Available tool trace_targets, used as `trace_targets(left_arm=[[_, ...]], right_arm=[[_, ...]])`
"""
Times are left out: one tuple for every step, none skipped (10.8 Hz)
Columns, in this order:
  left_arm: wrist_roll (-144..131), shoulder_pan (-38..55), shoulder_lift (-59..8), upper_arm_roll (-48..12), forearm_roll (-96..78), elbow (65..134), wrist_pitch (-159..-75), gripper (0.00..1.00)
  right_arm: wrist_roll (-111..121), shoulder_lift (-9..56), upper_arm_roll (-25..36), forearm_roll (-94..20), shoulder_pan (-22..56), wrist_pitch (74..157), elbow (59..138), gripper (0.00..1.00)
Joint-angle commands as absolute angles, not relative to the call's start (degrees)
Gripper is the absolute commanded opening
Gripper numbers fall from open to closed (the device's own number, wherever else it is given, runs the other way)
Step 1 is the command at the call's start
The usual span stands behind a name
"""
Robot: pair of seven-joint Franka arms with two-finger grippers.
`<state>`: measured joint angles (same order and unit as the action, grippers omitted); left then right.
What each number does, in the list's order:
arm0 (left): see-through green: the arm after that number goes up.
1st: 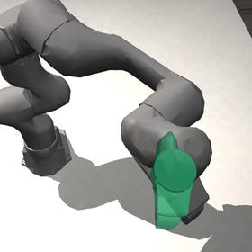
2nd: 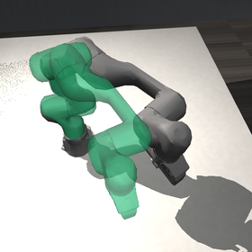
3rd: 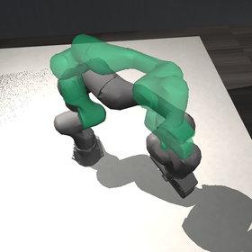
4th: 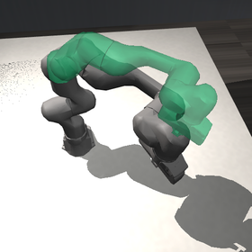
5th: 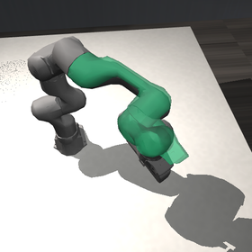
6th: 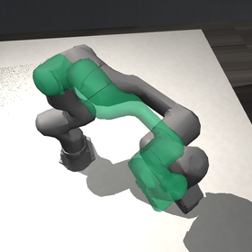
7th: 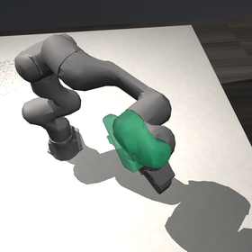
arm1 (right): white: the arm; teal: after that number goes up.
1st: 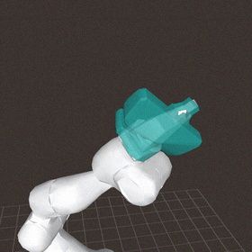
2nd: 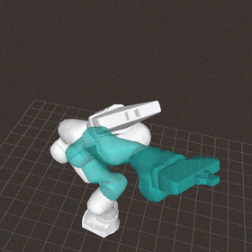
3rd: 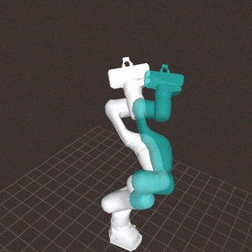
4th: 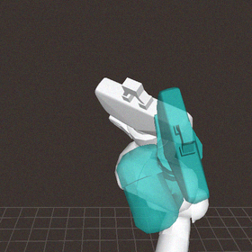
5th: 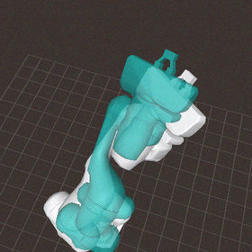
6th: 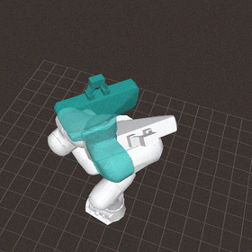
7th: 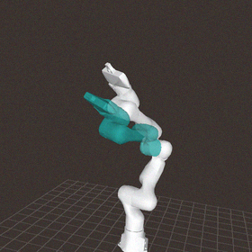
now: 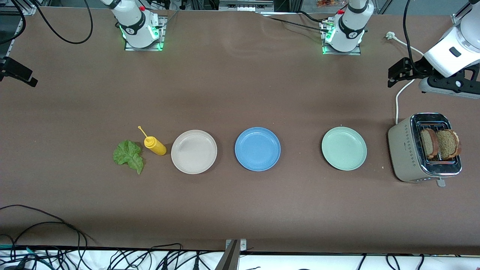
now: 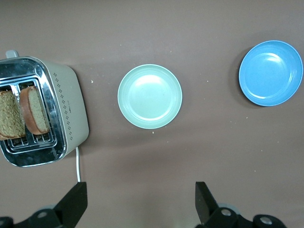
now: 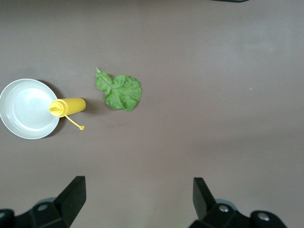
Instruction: Make sandwich in blue plate with both arms
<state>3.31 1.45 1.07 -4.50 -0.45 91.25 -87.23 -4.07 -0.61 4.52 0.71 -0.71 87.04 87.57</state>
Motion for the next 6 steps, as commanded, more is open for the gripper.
trace_targets(left_arm=[[3.1, 1.5, 0.7, -4.9, 0.4, 89.6, -86.0, 1.0], [3.1, 1.6, 0.7, -4.8, 0.4, 89.6, -86.0, 1.0], [3.1, 1.6, 0.7, -4.8, 0.5, 89.6, -86.0, 1.0], [3.2, 1.6, 0.7, -4.8, 0.7, 89.6, -86.0, 1.0], [3.1, 1.8, 0.7, -4.9, 0.8, 89.5, -86.0, 1.0], [3.1, 1.8, 0.7, -5.0, 0.8, 89.5, -86.0, 1.0]], right_arm=[[-3.9, -0.7, 4.5, 1.5, -0.8, 84.8, 86.8, 1.0], [-3.9, -0.7, 4.5, 1.5, -0.8, 84.9, 86.6, 1.0], [-3.9, -0.7, 4.6, 1.5, -0.8, 84.8, 86.5, 1.0], [-3.8, -0.7, 4.6, 1.6, -0.8, 84.8, 86.5, 1.0], [-3.8, -0.8, 4.7, 1.6, -0.8, 84.8, 86.5, 1.0], [-3.8, -0.8, 4.7, 1.5, -0.8, 84.8, 86.5, 1.0]])
